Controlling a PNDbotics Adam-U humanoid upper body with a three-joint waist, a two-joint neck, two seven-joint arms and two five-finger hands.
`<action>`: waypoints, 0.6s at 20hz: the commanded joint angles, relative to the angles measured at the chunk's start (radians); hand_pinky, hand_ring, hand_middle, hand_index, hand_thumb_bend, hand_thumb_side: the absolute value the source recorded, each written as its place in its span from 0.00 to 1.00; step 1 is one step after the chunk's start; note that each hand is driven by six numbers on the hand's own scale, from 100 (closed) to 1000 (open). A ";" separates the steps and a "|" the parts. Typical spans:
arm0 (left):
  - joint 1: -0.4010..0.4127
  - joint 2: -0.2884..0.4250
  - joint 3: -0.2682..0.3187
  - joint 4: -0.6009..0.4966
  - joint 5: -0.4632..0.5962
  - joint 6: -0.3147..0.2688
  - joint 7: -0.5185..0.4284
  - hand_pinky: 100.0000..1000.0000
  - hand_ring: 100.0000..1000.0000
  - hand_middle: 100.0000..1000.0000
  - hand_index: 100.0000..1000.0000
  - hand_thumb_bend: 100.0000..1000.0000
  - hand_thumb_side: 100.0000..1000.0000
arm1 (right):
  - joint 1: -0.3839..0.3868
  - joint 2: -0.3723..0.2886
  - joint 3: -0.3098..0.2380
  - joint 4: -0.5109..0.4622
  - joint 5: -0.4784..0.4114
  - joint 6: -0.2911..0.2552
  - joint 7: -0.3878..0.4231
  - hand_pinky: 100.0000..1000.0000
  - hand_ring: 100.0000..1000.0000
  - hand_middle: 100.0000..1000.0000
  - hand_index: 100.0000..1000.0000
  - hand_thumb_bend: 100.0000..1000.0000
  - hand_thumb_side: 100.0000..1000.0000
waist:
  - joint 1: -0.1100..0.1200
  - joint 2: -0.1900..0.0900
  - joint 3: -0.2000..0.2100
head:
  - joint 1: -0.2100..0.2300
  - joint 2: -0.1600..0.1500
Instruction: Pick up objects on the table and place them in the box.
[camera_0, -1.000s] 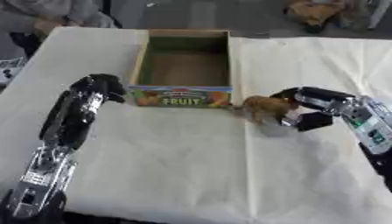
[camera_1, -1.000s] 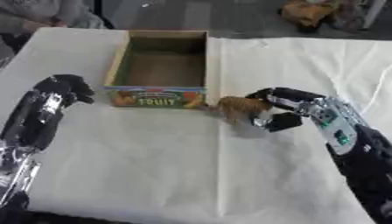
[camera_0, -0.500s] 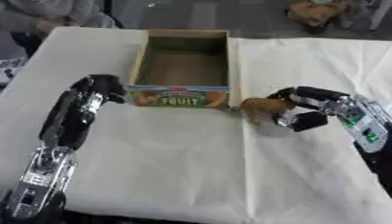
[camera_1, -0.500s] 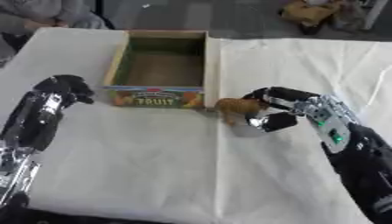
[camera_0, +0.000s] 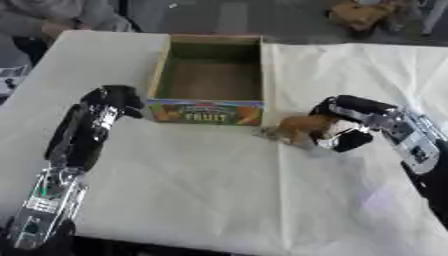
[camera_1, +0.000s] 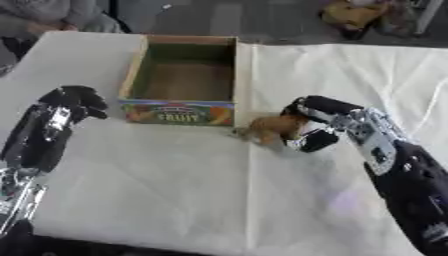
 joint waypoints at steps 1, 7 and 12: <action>-0.013 0.020 0.000 -0.013 0.004 -0.002 -0.003 0.58 0.61 0.54 0.68 0.00 0.56 | -0.011 -0.012 0.001 -0.010 0.021 -0.002 -0.025 0.62 0.53 0.41 0.60 0.00 0.03 | 0.001 -0.012 -0.001 | -0.001 0.003; -0.013 0.020 0.000 -0.013 0.004 -0.002 -0.003 0.58 0.61 0.54 0.68 0.00 0.56 | -0.011 -0.011 0.001 -0.005 0.027 -0.006 -0.034 0.62 0.53 0.41 0.60 0.00 0.03 | 0.001 -0.012 -0.001 | -0.001 0.003; -0.013 0.020 0.000 -0.013 0.004 -0.002 -0.003 0.58 0.61 0.54 0.68 0.00 0.56 | -0.012 -0.012 0.000 -0.005 0.028 -0.007 -0.036 0.57 0.45 0.31 0.48 0.00 0.01 | 0.000 -0.013 -0.001 | -0.001 0.003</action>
